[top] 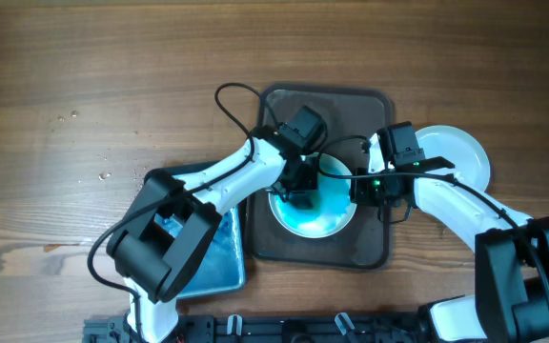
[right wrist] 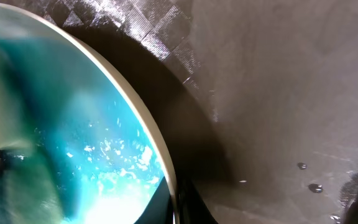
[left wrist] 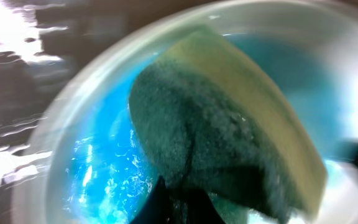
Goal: Clean dirty plates on tray and stack at the side
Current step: 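Scrub the held plate with the sponge in the left gripper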
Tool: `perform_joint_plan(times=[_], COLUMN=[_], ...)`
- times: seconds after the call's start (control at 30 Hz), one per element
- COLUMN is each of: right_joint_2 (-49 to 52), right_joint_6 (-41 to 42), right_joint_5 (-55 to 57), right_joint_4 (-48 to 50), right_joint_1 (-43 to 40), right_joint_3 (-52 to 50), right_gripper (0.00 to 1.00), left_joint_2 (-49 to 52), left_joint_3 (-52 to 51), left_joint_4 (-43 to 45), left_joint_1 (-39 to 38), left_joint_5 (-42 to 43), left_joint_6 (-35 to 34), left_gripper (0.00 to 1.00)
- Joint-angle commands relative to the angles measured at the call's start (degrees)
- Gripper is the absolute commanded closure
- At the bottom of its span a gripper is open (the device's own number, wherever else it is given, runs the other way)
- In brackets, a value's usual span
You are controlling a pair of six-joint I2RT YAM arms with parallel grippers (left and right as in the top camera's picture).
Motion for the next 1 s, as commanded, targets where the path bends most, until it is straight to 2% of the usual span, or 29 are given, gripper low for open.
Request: perform_joint_plan(times=[0.0,0.1,0.17,0.27,0.33,0.4,0.53,0.73,0.83,0.97], right_joint_2=[2.6,2.6,2.6,2.6,2.6,2.6,2.6,2.6,2.6,2.6], right_joint_6=[0.9,0.9,0.9,0.9,0.9,0.9,0.9,0.9,0.9,0.9], right_joint_5=[3.0,3.0,3.0,3.0,3.0,3.0,3.0,3.0,3.0,3.0], right_joint_4=[-1.0,-1.0,-1.2,-1.5,-1.9,-2.0,-2.1,-2.1,-2.1,-2.1], right_joint_1=[-0.1,-0.1,-0.1,-0.1,-0.1,-0.1,-0.1,-0.1,-0.1,-0.1], right_joint_3=[-1.2,-1.2,-1.2,-1.2,-1.2,-1.2,-1.2,-1.2,-1.2,-1.2], right_gripper=[0.96,0.96,0.96,0.96,0.96,0.96,0.95,0.96,0.96,0.96], left_joint_2=[2.4,2.5,2.5,2.6,3.0,3.7,5.4,6.5,6.5,6.3], left_joint_3=[-2.5,-2.5,-2.5,-2.7,-2.9,-2.9,-2.9,-2.9,-2.9,-2.9], left_joint_4=[-7.0,-6.3,-4.1,1.3,8.2,13.2,18.1,18.6,17.1,11.8], left_joint_1=[1.8,2.1,1.9,1.9,1.6,0.6,-2.1,-5.7,-5.8,-3.3], left_joint_5=[-25.1,-23.8,-18.4,-2.1,17.9,26.9,30.7,32.5,33.0,28.2], left_joint_6=[1.2,2.8,2.8,2.8,3.0,2.7,2.0,2.6,2.8,2.8], left_gripper=[0.96,0.96,0.96,0.96,0.96,0.96,0.96,0.96,0.96,0.96])
